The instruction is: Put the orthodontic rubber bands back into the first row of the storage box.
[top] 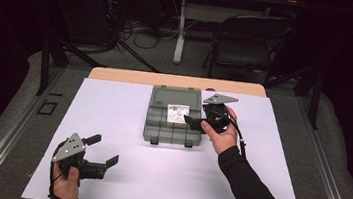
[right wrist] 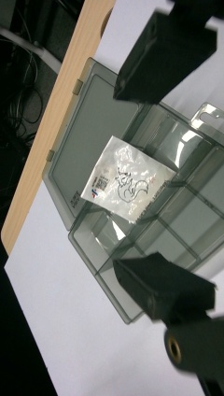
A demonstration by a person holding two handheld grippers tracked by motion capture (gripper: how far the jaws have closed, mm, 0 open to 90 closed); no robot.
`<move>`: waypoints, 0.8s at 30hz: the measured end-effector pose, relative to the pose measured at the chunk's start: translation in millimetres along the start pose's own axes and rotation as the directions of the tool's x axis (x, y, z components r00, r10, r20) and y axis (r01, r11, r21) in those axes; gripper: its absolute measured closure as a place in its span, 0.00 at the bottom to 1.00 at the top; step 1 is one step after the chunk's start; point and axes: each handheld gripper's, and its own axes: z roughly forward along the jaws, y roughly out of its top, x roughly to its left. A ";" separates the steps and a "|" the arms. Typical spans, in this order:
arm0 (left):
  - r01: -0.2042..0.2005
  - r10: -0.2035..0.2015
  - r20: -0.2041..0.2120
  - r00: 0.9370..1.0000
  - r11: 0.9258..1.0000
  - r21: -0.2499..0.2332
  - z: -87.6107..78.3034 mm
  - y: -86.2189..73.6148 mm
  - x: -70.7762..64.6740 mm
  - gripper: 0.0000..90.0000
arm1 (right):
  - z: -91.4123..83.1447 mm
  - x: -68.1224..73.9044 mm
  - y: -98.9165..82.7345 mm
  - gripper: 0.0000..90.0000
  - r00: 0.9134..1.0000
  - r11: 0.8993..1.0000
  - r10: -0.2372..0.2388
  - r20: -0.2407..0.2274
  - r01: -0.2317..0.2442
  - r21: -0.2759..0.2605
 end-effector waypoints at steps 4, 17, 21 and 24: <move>-0.001 0.001 -0.003 1.000 1.000 0.001 -1.3 -0.2 0.7 0.06 | -9.6 6.3 -1.0 0.15 1.000 0.999 0.002 -0.007 -0.002 -0.034; 0.003 -0.003 -0.007 1.000 1.000 -0.001 -3.3 -1.1 0.4 0.06 | -50.5 32.8 -24.4 0.00 1.000 0.995 -0.028 -0.005 0.028 -0.099; 0.000 0.000 -0.007 1.000 1.000 -0.003 -3.6 -0.8 -0.2 0.06 | -65.6 41.5 -38.5 0.00 0.999 0.992 -0.049 0.009 0.050 -0.120; 0.002 -0.002 -0.006 1.000 1.000 -0.005 -3.1 -0.9 -0.4 0.06 | -79.9 49.1 -49.0 0.00 0.999 0.989 -0.049 0.000 0.048 -0.142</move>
